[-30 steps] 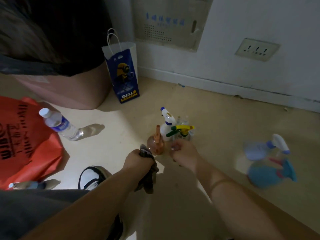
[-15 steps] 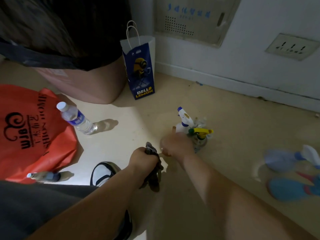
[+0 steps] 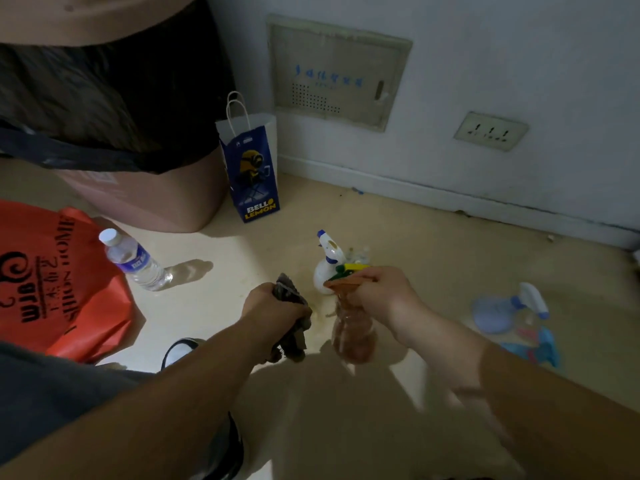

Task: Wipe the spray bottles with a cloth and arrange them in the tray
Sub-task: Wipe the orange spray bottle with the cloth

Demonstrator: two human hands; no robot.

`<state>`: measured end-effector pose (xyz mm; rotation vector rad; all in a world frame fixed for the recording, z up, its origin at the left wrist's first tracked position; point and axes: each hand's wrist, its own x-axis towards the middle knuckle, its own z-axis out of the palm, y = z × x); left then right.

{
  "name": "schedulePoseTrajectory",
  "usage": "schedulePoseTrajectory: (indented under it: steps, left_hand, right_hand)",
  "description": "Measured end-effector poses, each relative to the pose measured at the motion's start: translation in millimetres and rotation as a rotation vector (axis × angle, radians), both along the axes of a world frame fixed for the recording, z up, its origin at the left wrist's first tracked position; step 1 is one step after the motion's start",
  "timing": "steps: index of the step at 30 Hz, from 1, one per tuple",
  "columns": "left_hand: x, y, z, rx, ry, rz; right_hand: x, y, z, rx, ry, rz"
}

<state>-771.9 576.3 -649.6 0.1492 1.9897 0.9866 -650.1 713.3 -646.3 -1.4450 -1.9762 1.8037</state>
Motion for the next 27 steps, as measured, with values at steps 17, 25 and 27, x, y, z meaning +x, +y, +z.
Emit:
schedulePoseTrajectory:
  steps: [17, 25, 27]
  left_hand:
    - [11, 74, 155, 0.390, 0.228, -0.279]
    - [16, 92, 159, 0.448, -0.182, -0.080]
    - [16, 100, 163, 0.478, -0.192, -0.078]
  right_hand:
    - [88, 49, 150, 0.304, 0.199, -0.013]
    - [91, 75, 151, 0.154, 0.322, 0.067]
    - [88, 82, 151, 0.143, 0.337, 0.085]
